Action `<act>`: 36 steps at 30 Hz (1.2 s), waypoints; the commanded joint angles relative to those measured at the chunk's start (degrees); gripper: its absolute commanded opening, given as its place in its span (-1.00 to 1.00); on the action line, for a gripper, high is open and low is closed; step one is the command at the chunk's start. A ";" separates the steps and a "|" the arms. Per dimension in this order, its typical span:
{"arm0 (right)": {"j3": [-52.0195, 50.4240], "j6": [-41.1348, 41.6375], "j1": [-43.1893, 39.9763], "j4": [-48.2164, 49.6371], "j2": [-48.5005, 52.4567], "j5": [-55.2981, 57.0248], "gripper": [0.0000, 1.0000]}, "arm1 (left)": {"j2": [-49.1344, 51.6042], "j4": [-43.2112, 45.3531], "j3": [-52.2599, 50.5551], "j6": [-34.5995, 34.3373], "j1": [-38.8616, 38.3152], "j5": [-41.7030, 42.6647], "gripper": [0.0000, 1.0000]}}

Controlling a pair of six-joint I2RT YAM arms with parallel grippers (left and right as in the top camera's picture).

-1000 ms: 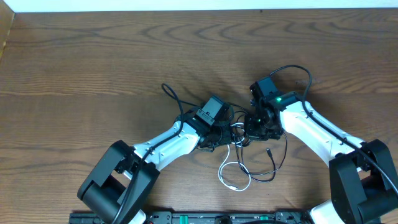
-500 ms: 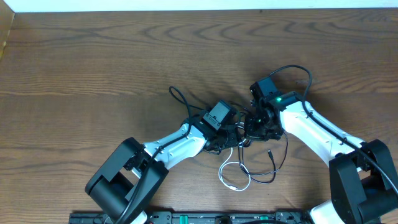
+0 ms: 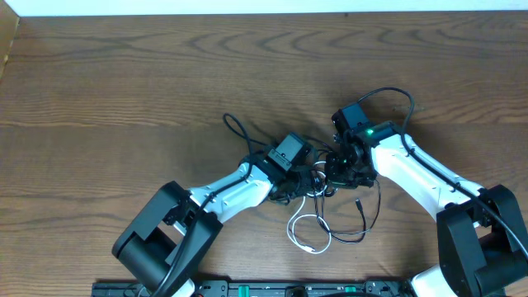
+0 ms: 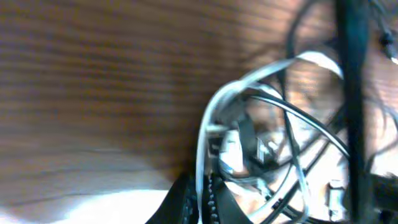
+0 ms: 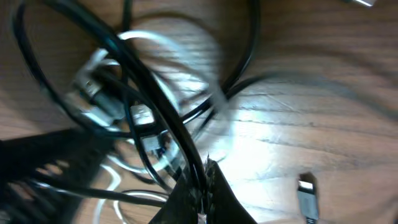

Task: Untangle cables
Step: 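Pull grippers apart, stretching black cable to the right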

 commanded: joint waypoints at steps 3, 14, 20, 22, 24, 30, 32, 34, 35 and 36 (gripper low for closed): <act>-0.24 0.81 0.20 -4.35 -0.31 15.34 -0.98 | -2.34 -5.62 -0.17 7.43 6.95 -4.07 -0.85; -0.26 0.85 -3.15 -6.88 -0.31 32.72 -0.98 | -14.01 -21.51 -0.17 13.77 23.10 -16.59 -0.86; -0.26 0.85 -7.63 -6.43 -0.31 31.82 -0.98 | -20.22 -23.06 -0.17 14.29 31.12 -14.97 -0.85; -0.26 0.85 -8.85 -6.03 -0.31 30.25 -0.98 | -21.62 -22.97 -0.17 15.06 32.06 -11.93 -0.85; -0.26 0.85 -10.25 -4.55 -0.31 26.51 -0.98 | -22.75 -22.84 -0.17 16.06 32.02 -7.52 -0.85; -0.26 1.68 -11.82 -0.07 -0.31 19.19 -0.98 | -22.93 -22.36 -0.17 22.23 30.40 -0.04 -0.85; -0.26 4.17 -13.20 -0.22 -0.31 23.32 -0.98 | -22.93 -22.88 -0.17 23.58 30.38 -0.31 -0.86; -0.26 5.60 -15.06 -0.59 -0.31 26.40 -0.98 | -22.93 -23.52 -0.17 23.56 30.42 -1.79 -0.85; -0.26 5.77 -16.28 -0.72 -0.31 27.23 -0.98 | -22.93 -23.93 -0.17 23.54 30.42 -3.02 -0.85; -0.26 5.75 -18.05 -0.79 -0.31 27.61 -0.98 | -22.93 -24.46 -0.17 23.56 30.42 -4.37 -0.85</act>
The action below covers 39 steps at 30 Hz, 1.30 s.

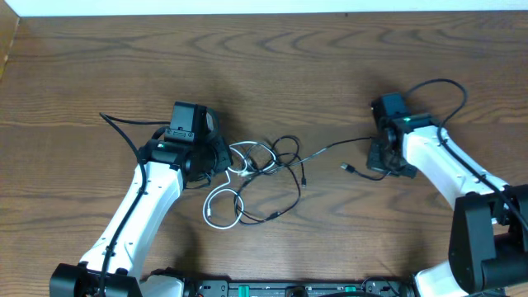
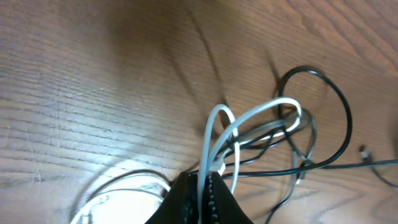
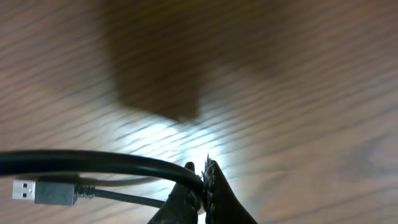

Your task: Untangle cables

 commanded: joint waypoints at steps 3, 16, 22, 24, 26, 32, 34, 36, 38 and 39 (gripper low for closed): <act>-0.24 2.84 -9.60 -0.98 -0.31 4.50 -0.98 | -0.44 -2.93 -0.13 2.08 0.26 -5.97 -0.85; -0.24 -1.66 -41.16 -1.53 -0.31 -2.78 -0.98 | -4.52 -6.67 -0.13 4.26 15.34 -10.14 -0.85; -0.24 -3.61 -49.68 -0.57 -0.31 -14.82 -0.98 | -10.12 -6.36 -0.11 4.31 24.02 -2.99 -0.85; -0.24 -12.55 -50.14 2.21 -0.31 -28.28 -0.98 | -11.32 -5.66 -0.13 4.48 24.48 2.03 -0.85; -0.24 -19.30 -49.00 4.52 -0.31 -40.63 -0.98 | -11.52 -4.37 -0.13 4.66 23.80 7.17 -0.85; -0.24 -30.29 -37.13 8.33 -0.31 -53.24 -0.98 | -11.19 3.80 -0.13 4.63 15.26 18.93 -0.85; -0.24 -32.68 -32.33 8.72 -0.31 -53.18 -0.98 | -11.19 5.77 -0.13 5.11 11.34 18.84 -0.85; -0.24 -34.16 -28.04 9.51 -0.31 -53.07 -0.98 | -11.19 7.34 -0.13 7.08 7.08 18.82 -0.85; -0.24 -34.32 -23.34 10.60 -0.31 -51.41 -0.98 | -11.19 8.41 -0.13 9.01 3.02 18.82 -0.85; -0.24 -34.32 -21.35 10.91 -0.31 -50.05 -0.98 | -11.19 8.72 -0.13 10.05 1.16 18.80 -0.85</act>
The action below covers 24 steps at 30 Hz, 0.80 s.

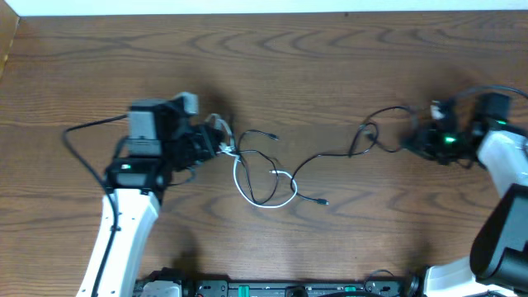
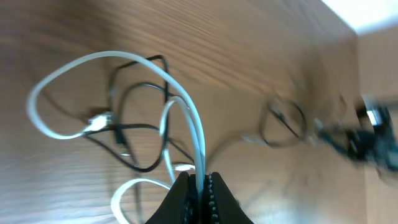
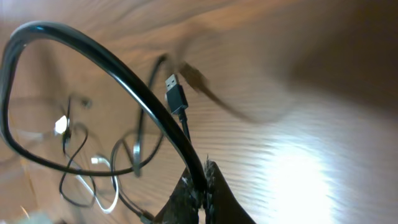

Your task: Untangle cables

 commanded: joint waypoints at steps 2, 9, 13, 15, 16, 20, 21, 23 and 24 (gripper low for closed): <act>-0.09 -4.13 9.49 0.96 -0.33 2.86 -0.98 | -0.11 1.11 -0.02 6.75 -8.70 2.45 -0.85; -0.09 -4.13 19.98 -0.17 -0.33 13.07 -0.06 | -0.66 3.74 0.26 7.67 -15.30 2.80 -0.85; -0.09 -5.46 22.86 -1.95 -0.33 12.00 0.47 | -2.14 6.84 0.83 7.65 -15.50 6.03 -0.85; -0.07 -10.25 24.26 -3.26 -0.33 8.13 0.63 | -3.30 8.41 0.90 7.65 -15.50 6.12 -0.85; -0.07 -11.56 24.76 -3.76 -0.35 6.51 0.65 | -3.89 9.03 0.94 7.65 -15.50 6.10 -0.85; -0.04 -12.22 26.21 -4.70 -0.48 2.80 0.66 | -5.55 9.40 0.96 7.67 -15.50 4.74 -0.85; 0.00 -12.22 26.49 -4.68 -0.61 1.92 0.66 | -5.75 9.20 0.96 7.67 -15.50 4.31 -0.85; 0.26 -12.20 26.75 -4.66 -0.83 0.07 0.68 | -5.86 8.96 0.96 7.65 -15.50 3.74 -0.85; 0.50 -12.20 26.84 -4.50 -1.01 -1.81 0.67 | -5.81 8.76 0.96 7.67 -15.50 3.74 -0.85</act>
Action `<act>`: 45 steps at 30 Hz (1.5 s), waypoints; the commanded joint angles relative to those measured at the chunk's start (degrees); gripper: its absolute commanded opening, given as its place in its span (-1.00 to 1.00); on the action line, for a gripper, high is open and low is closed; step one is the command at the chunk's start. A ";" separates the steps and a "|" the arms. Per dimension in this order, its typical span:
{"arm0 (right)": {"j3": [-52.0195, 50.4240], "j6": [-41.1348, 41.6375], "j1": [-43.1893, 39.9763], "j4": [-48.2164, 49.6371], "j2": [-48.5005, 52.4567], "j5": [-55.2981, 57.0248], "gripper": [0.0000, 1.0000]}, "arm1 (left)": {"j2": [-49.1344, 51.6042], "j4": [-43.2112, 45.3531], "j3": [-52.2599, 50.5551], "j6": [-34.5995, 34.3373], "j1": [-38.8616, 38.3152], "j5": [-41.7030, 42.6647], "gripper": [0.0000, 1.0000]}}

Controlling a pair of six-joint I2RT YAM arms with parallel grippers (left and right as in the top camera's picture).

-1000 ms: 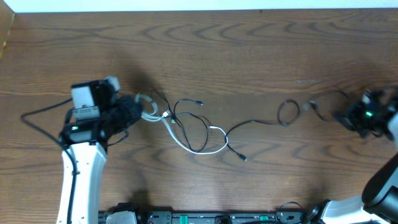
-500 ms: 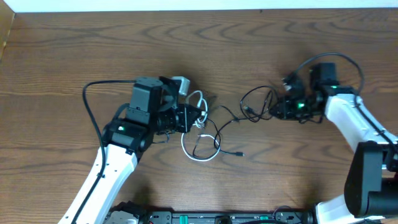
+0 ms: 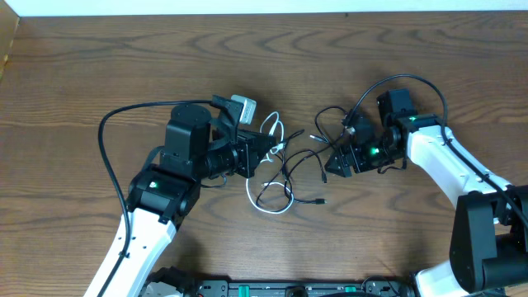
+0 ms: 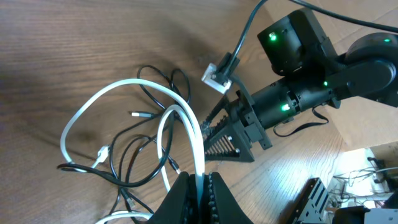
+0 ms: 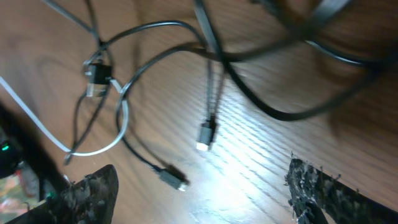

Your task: Untangle cables

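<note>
A white cable (image 3: 273, 132) and thin black cables (image 3: 301, 162) lie tangled at the table's middle. My left gripper (image 3: 262, 152) is shut on the white cable (image 4: 180, 115), which arches up from its jaws (image 4: 200, 186) in two loops. Black cables (image 4: 149, 174) cross under those loops. My right gripper (image 3: 338, 162) faces it from the right, open, with its fingers (image 5: 93, 193) spread wide over bare wood. A thicker black cable (image 5: 273, 112) and a small plug (image 5: 205, 132) lie ahead of the right gripper (image 5: 199, 196), untouched.
A lower white loop (image 3: 274, 205) and a black plug end (image 3: 320, 200) lie nearer the front edge. Each arm's own black lead curves behind it, left (image 3: 111, 148) and right (image 3: 412, 82). The wooden table (image 3: 264, 49) stretches wide behind the tangle.
Both grippers have come in from the far sides to the middle. My right gripper has opened and let go of the black cable. The stretched cables are bunched together again.
Both grippers were shut on cables inside the tangle at the centre. Then they stood apart, left on the white cable, right on a black one. Later they were far apart with cables strung between. Now they face each other closely, right open.
</note>
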 commanded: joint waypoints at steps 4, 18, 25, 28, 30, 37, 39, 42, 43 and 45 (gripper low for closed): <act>1.29 4.33 0.48 2.51 -1.86 -13.53 0.67 | -0.37 -1.01 0.96 1.03 -0.90 -0.50 -0.85; 1.27 34.95 6.25 21.51 -2.01 -29.64 0.56 | 2.08 -1.20 0.96 2.27 -7.67 -0.94 -0.85; 1.25 36.52 7.78 22.14 -2.01 -26.86 0.16 | 2.40 -1.20 0.96 2.27 -8.39 -0.94 -0.85; 1.27 36.52 8.04 22.32 -2.01 -27.50 0.15 | 2.40 -1.22 0.96 2.27 -8.39 -0.94 -0.85; 1.25 36.52 8.20 22.45 -2.01 -28.92 0.15 | 2.40 -1.20 0.96 2.29 -8.37 -0.96 -0.85; 1.25 36.50 9.77 22.53 -2.01 -32.52 0.10 | 2.43 -1.44 0.96 2.27 -8.37 -5.53 -0.85; 1.25 36.48 10.10 22.53 -2.01 -33.55 0.10 | 2.43 -1.44 0.96 2.27 -8.37 -5.99 -0.85; 1.25 36.48 10.64 22.51 -2.01 -33.62 0.07 | 2.43 -1.46 0.96 2.25 -8.37 -6.14 -0.85; 1.25 36.48 10.84 22.53 -2.01 -33.62 0.06 | 2.43 -1.44 0.96 2.25 -8.37 -6.14 -0.85; 1.25 36.24 11.21 22.82 -2.01 -33.53 0.05 | 2.43 -1.44 0.96 2.21 -8.39 -6.08 -0.85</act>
